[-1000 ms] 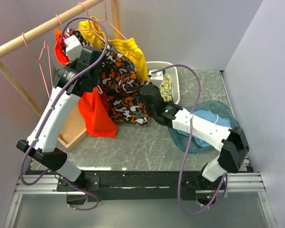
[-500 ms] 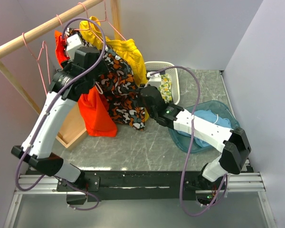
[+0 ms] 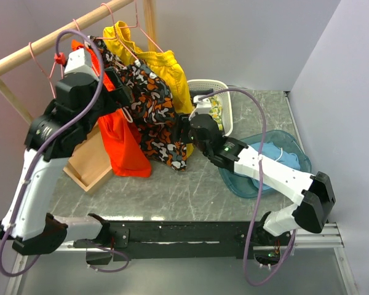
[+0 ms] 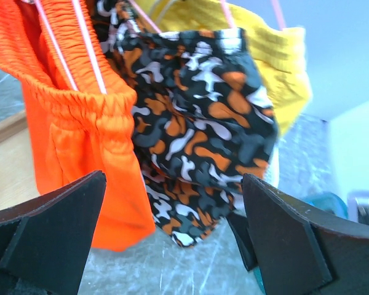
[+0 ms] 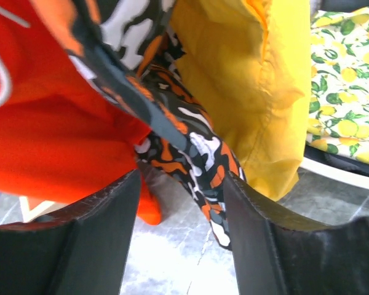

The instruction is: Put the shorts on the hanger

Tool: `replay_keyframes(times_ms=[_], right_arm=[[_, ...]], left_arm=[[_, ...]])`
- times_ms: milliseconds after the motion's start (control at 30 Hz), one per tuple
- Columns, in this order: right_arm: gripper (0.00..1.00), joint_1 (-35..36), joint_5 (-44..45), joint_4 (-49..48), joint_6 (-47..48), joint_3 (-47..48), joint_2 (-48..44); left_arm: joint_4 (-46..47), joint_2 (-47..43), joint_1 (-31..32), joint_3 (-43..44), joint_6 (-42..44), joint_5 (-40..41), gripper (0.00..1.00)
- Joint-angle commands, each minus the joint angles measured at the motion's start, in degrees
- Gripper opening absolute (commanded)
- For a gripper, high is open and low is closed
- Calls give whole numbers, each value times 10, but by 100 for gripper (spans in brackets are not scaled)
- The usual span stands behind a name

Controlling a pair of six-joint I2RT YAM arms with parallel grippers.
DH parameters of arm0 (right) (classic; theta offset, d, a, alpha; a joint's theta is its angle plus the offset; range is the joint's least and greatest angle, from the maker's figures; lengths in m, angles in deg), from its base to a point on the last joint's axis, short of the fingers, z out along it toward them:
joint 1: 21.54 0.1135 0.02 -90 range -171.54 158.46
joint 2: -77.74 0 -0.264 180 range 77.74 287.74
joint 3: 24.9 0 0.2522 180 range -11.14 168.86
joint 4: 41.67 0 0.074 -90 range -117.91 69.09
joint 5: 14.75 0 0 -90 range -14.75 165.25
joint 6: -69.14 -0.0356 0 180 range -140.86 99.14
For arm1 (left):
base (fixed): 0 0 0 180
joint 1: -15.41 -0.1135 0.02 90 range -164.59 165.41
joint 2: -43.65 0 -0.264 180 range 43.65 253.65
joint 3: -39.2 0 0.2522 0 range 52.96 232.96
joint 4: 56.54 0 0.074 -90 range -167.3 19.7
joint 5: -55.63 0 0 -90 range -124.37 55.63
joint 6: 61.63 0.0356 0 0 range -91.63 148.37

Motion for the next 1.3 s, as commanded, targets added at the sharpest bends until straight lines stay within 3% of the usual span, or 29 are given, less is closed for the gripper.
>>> replay_keyframes(times_ms=[0,300,433,500,667,800,1000,1267], right_arm=[[68,3,-14,5,-5,-3,-48],[86,5,29,15,-32,-64,-168],[99,5,79,23,-78,-121,-240],[100,6,100,20,-92,-163,-282],[100,5,110,68,-153,-236,-341],[100,5,103,93,-190,-279,-370],[100,5,103,105,-223,-312,-371],[100,5,117,154,-238,-308,-376]], left_arm=[[13,-33,8,0,35,-58,96],[23,1,198,-15,24,69,97],[86,-10,253,-129,4,69,96],[133,-19,275,-209,-12,70,97],[252,-54,305,-380,-49,44,96],[302,-60,337,-490,-83,80,96],[342,-70,339,-562,-112,79,96],[408,-125,340,-616,-77,35,96]])
